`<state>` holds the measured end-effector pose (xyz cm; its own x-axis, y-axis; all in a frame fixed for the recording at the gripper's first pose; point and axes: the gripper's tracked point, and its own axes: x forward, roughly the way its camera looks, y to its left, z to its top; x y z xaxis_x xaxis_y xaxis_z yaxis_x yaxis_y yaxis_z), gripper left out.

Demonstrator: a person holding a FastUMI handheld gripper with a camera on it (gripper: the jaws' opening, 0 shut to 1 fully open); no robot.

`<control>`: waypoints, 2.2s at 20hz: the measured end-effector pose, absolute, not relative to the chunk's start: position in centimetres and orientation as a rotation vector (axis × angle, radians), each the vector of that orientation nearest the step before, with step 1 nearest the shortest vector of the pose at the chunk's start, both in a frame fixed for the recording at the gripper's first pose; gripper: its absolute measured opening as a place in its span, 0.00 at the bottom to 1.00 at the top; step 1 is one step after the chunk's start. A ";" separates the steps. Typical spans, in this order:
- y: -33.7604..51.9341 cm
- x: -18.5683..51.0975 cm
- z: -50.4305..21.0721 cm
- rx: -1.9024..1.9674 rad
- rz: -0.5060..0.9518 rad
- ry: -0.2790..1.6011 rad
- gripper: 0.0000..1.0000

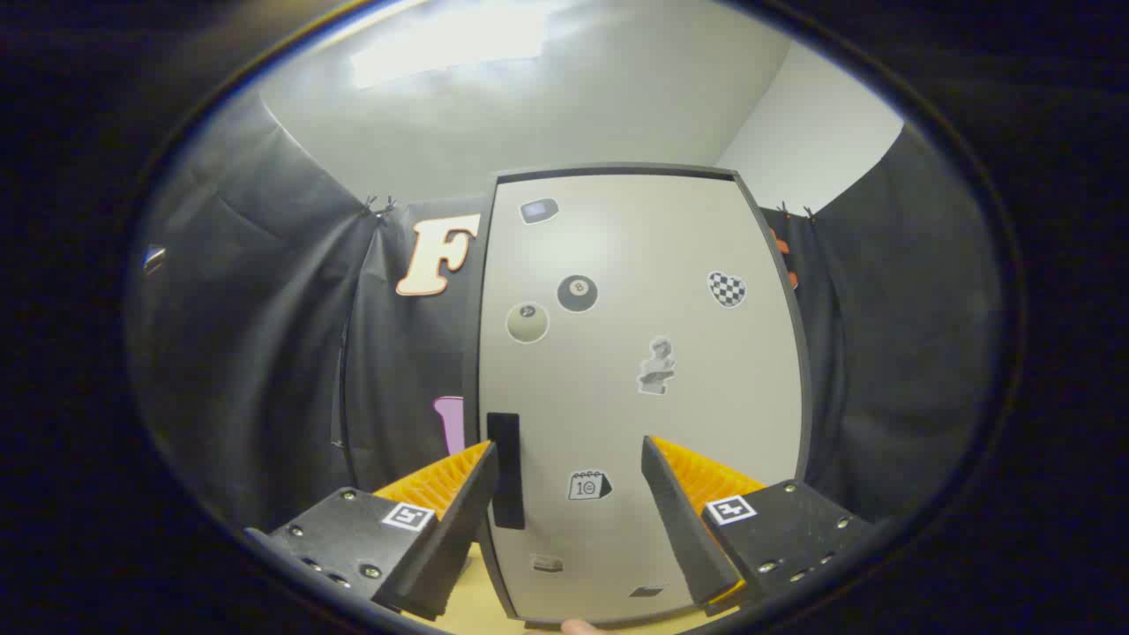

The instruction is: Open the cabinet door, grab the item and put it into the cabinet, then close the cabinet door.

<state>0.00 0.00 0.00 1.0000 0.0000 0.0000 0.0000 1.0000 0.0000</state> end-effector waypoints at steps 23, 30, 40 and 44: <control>4.0 4.5 -9.7 -0.147 -0.029 0.236 0.96; 4.9 7.8 -11.3 -0.100 -0.028 0.268 0.64; 5.0 9.0 -12.0 -0.071 -0.078 0.291 0.29; 4.9 8.8 -12.0 -0.057 -0.082 0.310 0.20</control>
<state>8.82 4.95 -12.03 0.9491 -0.0894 -0.3021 0.0721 0.9951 -0.0682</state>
